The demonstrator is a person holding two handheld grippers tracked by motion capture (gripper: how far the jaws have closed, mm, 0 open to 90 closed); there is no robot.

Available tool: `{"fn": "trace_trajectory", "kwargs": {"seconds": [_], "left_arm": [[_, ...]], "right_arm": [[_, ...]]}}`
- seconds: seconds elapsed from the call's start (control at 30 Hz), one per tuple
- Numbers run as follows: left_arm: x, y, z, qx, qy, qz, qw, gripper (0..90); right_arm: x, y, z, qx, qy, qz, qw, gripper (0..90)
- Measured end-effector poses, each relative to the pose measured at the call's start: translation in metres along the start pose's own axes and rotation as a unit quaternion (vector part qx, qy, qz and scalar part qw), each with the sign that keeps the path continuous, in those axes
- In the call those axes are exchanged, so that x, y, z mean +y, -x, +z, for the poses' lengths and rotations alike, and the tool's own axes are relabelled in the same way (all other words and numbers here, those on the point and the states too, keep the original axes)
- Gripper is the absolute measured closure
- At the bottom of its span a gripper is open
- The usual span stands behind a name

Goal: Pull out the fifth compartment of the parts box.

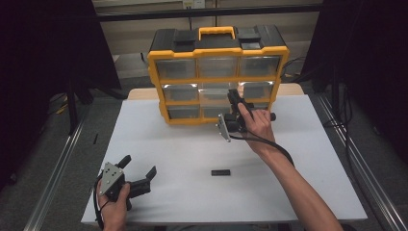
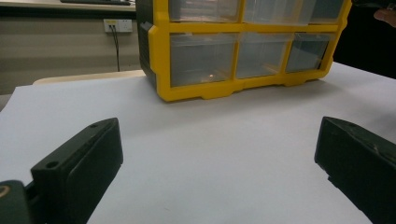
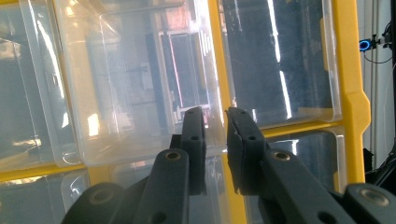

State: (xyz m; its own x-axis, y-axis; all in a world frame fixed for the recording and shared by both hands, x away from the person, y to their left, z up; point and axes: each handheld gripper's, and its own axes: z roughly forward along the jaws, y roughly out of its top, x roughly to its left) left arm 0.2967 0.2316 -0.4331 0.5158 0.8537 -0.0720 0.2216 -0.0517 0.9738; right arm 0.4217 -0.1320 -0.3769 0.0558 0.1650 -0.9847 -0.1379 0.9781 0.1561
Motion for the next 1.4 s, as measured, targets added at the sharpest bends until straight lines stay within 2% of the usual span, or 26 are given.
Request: {"fn": "trace_trajectory", "kwargs": {"seconds": [1.4], "left_arm": [[0.000,0.000,-0.001,0.000,0.003,0.002,1.0000,1.3]], "right_arm": [[0.000,-0.002,-0.015,-0.002,0.011,-0.001,0.9999,77.8]]}}
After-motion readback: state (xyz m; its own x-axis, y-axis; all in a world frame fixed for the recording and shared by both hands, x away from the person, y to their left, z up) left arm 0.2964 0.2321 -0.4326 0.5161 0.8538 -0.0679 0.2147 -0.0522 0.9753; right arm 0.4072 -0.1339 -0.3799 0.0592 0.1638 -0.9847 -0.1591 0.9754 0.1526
